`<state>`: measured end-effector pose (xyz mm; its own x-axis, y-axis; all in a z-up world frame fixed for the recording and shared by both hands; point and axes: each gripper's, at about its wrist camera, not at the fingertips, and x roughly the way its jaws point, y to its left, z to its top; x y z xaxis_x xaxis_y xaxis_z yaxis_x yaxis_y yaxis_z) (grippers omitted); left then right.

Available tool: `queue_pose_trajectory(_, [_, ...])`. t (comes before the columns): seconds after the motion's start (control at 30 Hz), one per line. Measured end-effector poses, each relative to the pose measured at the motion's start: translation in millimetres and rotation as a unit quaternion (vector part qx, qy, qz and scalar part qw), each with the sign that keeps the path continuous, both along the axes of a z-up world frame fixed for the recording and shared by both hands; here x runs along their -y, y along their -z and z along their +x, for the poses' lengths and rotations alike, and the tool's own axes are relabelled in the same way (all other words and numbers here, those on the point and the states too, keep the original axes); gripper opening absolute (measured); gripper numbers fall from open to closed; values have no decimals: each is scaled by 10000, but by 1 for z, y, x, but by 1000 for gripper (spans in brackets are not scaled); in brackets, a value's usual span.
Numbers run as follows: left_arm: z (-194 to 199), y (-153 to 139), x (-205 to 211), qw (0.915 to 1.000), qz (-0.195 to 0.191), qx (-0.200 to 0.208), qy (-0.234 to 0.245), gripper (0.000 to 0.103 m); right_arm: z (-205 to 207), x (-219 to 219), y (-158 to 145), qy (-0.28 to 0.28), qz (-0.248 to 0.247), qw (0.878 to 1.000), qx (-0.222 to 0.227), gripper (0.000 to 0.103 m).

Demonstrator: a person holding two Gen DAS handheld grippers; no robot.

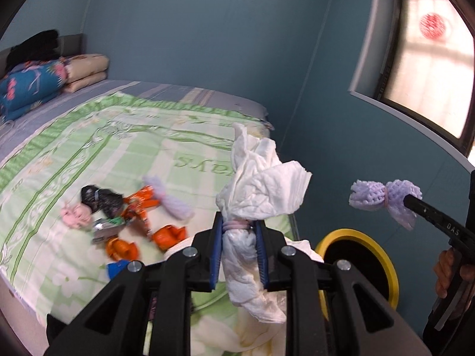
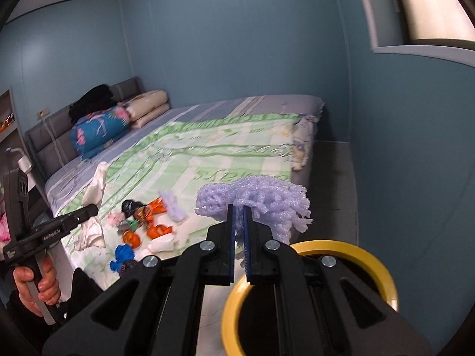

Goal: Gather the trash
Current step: 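Lift both held items and carry them over the yellow-rimmed bin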

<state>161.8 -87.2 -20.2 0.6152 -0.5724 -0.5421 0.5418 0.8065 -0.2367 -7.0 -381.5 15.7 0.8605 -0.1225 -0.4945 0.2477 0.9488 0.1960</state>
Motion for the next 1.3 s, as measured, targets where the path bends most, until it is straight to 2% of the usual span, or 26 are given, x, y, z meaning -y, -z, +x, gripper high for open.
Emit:
queue_pose_trajectory(0.17, [-11,0,51,9990,86,5,449,19,-29,30,-5,552,-10,9985,63,5])
queue_pose_trajectory(0.33, [-20,10,94,9963,205,-162,824,19,-42,54,2,932,53,9956,-13,5])
queue_pose_trajectory(0.63, [-41,44,147,9866,539,-414,1486,19,-43,75,30,1074,355,9927,-410,5])
queue_pose_trajectory(0.93, [-55,85,175,9738,670,-859,1996,20,-38,77,61,1208,627,9865,-909,5])
queue_pose_trajectory(1.13, [-61,93,178,9719,658,-942,2053,21,-36,79,70,1198,782,9846,-1007,6])
queue_pose_trajectory(1.23, [-64,90,177,9721,623,-951,2050,26,-36,80,73,1208,820,9838,-1039,6])
queue_pose_trajectory(1.3, [-63,89,176,9722,594,-973,2045,37,-35,82,75,1227,857,9830,-1065,6])
